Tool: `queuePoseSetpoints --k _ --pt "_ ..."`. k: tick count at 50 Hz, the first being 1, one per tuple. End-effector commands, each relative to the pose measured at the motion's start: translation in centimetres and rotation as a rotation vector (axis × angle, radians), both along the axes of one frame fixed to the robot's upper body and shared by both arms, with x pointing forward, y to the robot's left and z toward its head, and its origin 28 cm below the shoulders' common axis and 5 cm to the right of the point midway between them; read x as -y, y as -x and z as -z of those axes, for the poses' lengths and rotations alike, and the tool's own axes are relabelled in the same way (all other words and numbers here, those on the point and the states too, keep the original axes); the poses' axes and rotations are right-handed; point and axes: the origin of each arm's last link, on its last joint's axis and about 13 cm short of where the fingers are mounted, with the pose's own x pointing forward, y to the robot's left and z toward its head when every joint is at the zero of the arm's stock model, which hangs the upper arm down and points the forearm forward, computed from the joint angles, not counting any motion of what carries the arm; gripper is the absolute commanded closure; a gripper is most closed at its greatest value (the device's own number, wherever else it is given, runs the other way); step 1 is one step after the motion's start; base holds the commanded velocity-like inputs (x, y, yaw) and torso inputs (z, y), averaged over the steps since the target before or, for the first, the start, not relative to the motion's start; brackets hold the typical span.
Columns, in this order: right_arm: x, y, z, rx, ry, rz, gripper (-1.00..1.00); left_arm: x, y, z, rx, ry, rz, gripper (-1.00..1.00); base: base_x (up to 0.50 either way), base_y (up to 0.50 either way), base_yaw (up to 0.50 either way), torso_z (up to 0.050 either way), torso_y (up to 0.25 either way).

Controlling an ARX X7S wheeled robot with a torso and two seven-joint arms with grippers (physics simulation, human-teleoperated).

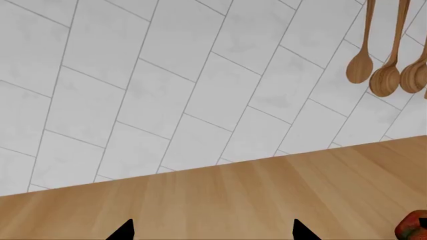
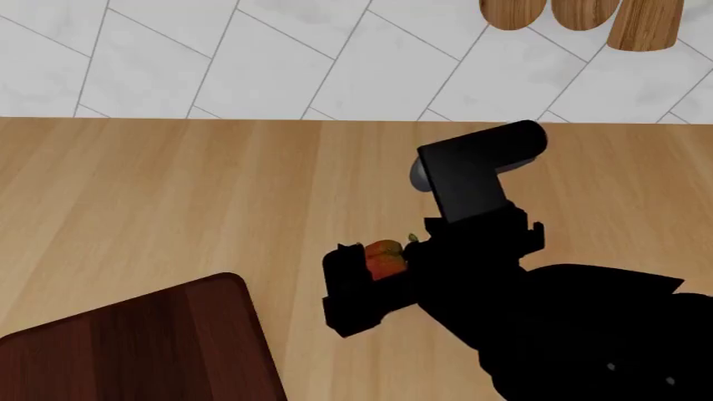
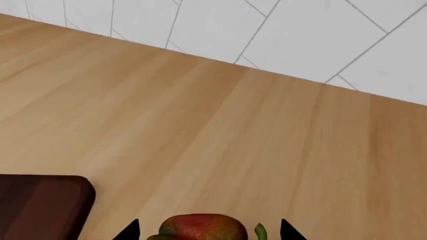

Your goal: Clear the non-vegetable object off the cutting board and place the vegetables onto it.

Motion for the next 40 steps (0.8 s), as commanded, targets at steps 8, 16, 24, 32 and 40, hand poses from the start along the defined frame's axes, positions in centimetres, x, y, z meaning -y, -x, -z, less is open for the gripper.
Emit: queuePoseSetpoints --k 8,16,24,32,40 --pt "-0.4 -0.8 1.6 -0.029 -0.011 -0.021 -1.0 0.1 -0.3 -0.2 0.027 0.013 0.036 -1.0 0.0 0.0 0.0 0.0 0.0" --pt "-0.5 -1.0 2.1 -0.049 -0.02 -0.033 -1.0 0.1 -0.4 -0.1 0.025 0.014 0.038 -1.0 0.0 0.0 0.0 0.0 0.0" --pt "-0.5 -1.3 2.7 -0.067 -0.02 -0.034 -1.0 0.1 -0.4 -0.1 0.025 0.014 0.037 -1.0 0.0 0.0 0.0 0.0 0.0" --pt "-0.4 -1.3 3.5 -0.09 -0.016 -0.03 -1.0 0.0 -0.4 -0.1 0.026 0.014 0.037 -1.0 0.0 0.0 0.0 0.0 0.0" --pt "-0.1 -1.0 2.9 -0.065 -0.012 -0.015 1.0 0.1 -0.4 -0.1 0.028 0.014 0.038 -1.0 0.0 0.0 0.0 -0.001 0.0"
